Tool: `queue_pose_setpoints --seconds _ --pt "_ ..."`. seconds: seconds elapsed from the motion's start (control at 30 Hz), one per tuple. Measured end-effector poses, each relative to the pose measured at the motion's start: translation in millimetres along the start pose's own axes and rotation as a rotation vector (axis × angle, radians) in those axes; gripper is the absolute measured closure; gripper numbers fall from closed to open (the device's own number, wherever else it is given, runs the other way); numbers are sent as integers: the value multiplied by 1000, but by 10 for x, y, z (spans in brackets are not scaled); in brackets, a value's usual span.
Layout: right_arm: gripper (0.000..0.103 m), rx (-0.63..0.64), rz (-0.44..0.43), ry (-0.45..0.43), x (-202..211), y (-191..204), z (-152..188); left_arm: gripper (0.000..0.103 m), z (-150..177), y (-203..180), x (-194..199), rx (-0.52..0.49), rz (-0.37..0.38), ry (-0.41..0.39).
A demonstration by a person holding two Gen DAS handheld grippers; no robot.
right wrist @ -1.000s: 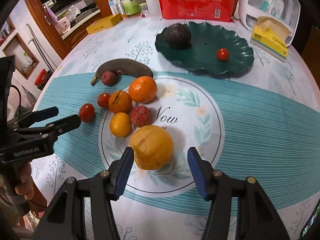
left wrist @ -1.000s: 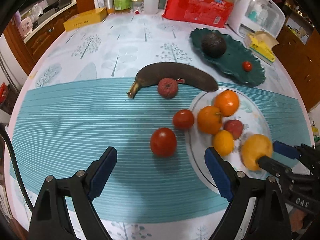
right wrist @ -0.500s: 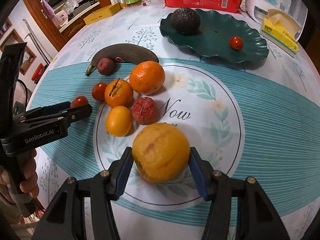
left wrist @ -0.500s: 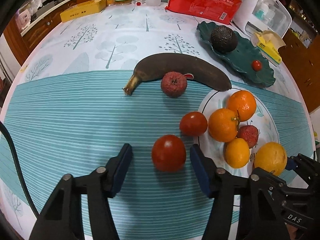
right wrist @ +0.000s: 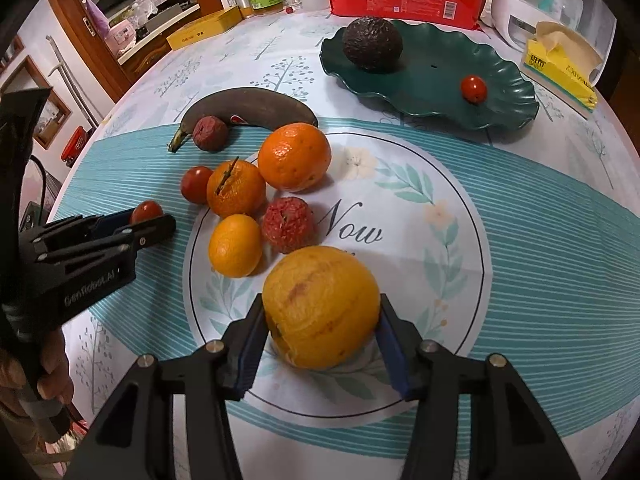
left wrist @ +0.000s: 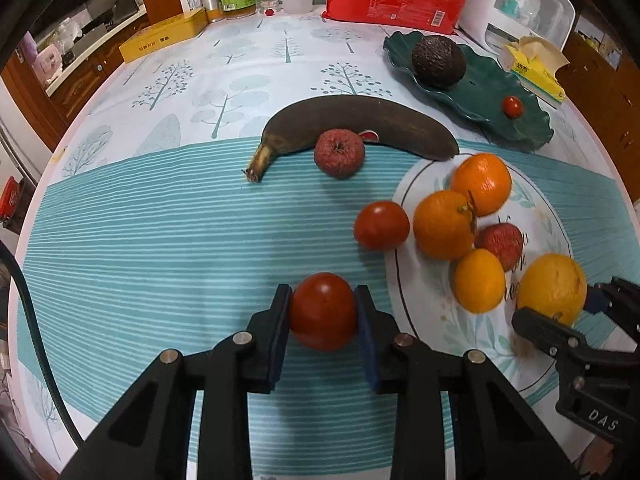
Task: Organize fruits
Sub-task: 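Lift and carry the red tomato and yellow citrus with both grippers to the green plate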
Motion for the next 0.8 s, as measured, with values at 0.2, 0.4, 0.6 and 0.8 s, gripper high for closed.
queue_pose_setpoints --seconds 0.2,0.4,0.6,0.8 --pt "52 45 29 9 -10 63 -17 74 162 -137 90 -28 0 -1" --pt "53 52 20 54 -8 65 -65 74 249 -204 185 17 45 10" --pt "53 73 8 49 119 74 -91 75 166 -193 424 42 59 -40" --pt "53 62 -3 1 345 -5 -207 75 -79 -223 681 43 81 -97"
Point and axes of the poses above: each gripper's, at about its wrist camera, not at the fingertips, and x roughly against the way its jaws point, y to its left, z to its underside, the point moved 2 cm from there along -x, roughly the way its jaws point, and after that the axes turned 6 degrees about -x, right-handed, at the moved point
